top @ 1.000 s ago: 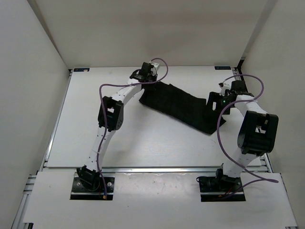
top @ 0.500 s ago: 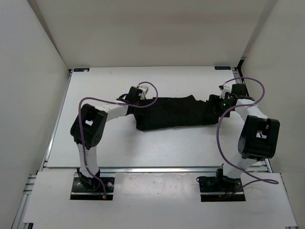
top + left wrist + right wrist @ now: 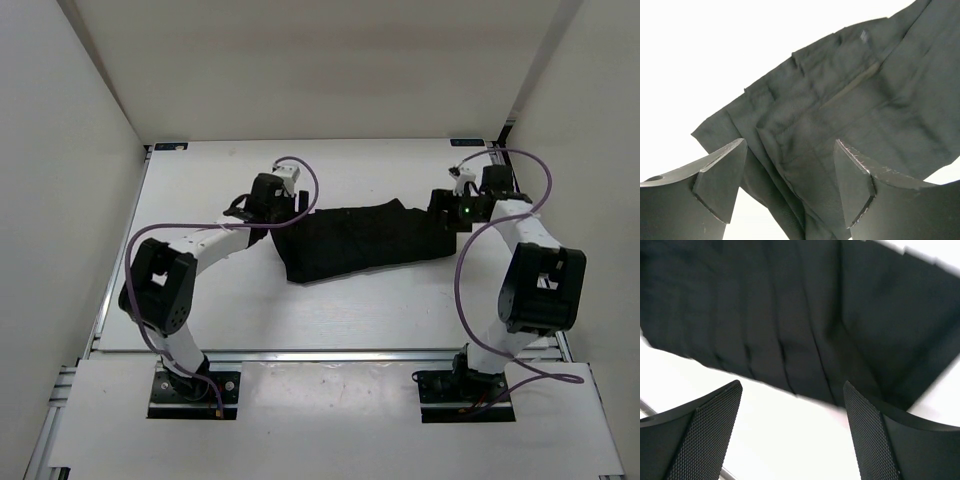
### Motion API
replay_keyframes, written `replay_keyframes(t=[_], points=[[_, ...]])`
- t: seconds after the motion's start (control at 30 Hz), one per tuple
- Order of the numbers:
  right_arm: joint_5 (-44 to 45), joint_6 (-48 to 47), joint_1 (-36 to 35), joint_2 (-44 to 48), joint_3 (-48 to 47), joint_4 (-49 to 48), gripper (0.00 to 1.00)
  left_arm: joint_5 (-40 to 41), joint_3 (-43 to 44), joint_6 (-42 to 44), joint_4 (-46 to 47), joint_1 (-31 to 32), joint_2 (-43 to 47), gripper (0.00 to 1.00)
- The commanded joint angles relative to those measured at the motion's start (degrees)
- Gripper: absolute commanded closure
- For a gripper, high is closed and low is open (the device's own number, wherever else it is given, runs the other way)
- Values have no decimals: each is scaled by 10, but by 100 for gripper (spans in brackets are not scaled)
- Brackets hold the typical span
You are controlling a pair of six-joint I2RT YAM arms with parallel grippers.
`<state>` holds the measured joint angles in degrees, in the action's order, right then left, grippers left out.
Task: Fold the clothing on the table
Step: Fold the skirt
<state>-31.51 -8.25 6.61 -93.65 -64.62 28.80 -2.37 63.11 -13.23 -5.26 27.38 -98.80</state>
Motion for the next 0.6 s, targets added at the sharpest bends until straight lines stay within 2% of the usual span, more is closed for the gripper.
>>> replay_keyframes(t=[0.0, 0.2, 0.37, 0.57], points=[[-100, -19, 3, -42, -79, -1, 14, -13, 25, -10, 25, -13, 55, 19], [-45, -29, -57, -127, -138, -35, 11, -5, -10, 1, 29, -54, 74, 21], [-39, -27, -78, -215, -243, -21, 9, -10, 20, 8, -4, -81, 14, 30], [-57, 3, -79, -275, -286, -33, 6, -11, 21, 11, -4, -87, -27, 37]])
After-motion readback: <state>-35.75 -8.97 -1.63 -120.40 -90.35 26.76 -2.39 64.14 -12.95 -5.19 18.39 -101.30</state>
